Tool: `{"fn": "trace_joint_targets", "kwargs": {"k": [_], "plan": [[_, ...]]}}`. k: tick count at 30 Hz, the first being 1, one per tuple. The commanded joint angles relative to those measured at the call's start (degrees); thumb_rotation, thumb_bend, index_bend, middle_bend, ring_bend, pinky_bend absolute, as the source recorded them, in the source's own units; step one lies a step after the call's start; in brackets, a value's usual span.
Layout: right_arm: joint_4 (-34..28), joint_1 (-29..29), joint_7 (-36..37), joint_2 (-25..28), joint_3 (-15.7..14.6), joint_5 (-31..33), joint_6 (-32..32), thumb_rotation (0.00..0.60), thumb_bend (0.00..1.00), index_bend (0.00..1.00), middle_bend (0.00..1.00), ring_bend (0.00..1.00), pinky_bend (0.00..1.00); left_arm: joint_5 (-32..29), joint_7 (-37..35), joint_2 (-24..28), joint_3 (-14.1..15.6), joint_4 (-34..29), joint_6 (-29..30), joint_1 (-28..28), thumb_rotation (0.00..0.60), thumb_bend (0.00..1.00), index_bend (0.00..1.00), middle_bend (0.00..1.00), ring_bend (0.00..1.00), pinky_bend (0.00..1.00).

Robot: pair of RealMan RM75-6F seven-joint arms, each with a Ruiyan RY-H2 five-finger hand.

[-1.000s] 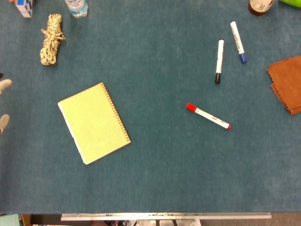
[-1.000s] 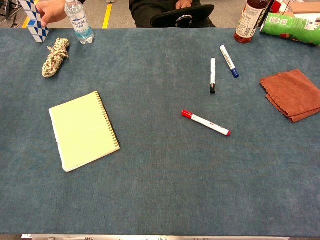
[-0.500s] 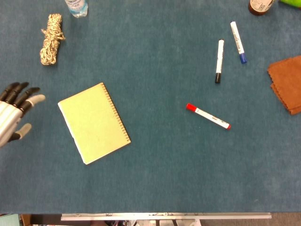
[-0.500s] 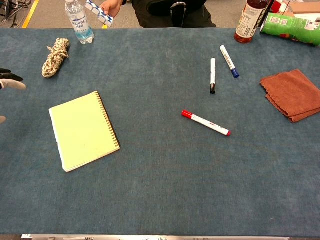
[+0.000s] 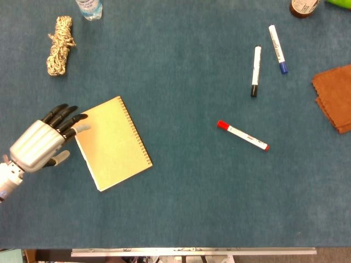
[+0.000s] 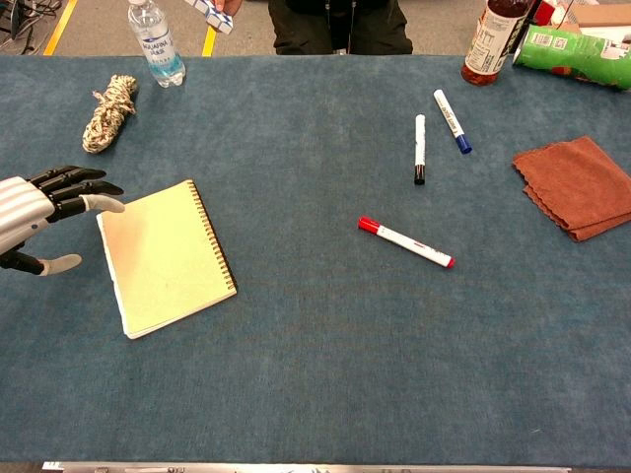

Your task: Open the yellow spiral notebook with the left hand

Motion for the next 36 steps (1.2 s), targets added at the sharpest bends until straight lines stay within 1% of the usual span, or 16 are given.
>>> {"fn": "trace_joint_targets", "kwargs": {"k": [1,10,21,27,36], "plan": [[0.0,-0.1,-0.1,0.0,-0.1,0.3,0.0,0.600,0.18,0.22,0.19,0.15,0.28,-0.3,-1.2,-1.8,0.6,2.2,-0.4,-0.7,0.600,0.25,0.20,0.13,0.02,0.08],[-0.7,-0.4,-0.9,0.1,-0.1,0.7,0.2,0.600,0.18,0.22,0.19,0.15,0.28,-2.2,-3.6,-5.8,1.0,8.4,-1.3,-1.4,0.600,0.25,0.20,0.13,0.02,0.08],[-1.1,-0.3,-1.6,-0.1,-0.1,0.9,0.2,0.600,0.18,0.22,0.19,0.15,0.28,-3.5,-5.4,-8.8,2.2,15.0,-1.6,-1.4,0.600,0.25,0.20,0.13,0.02,0.08],[-1.0,-0.4,-1.6,-0.1,-0.1,1.0,0.4,0.600,0.18,0.22,0.19,0.15,0.28,-3.9,-6.0,-9.7,2.9,17.0,-2.0,-1.3,0.600,0.25,0.20,0.13,0.02,0.08],[-0.9,-0.7,-1.5,0.0,-0.2,1.1,0.7,0.600,0.18,0.22,0.19,0.15,0.28,-4.5,-6.7,-11.0,3.6,18.2,-2.5,-1.6,0.600,0.25,0.20,0.13,0.03,0.08]]}}
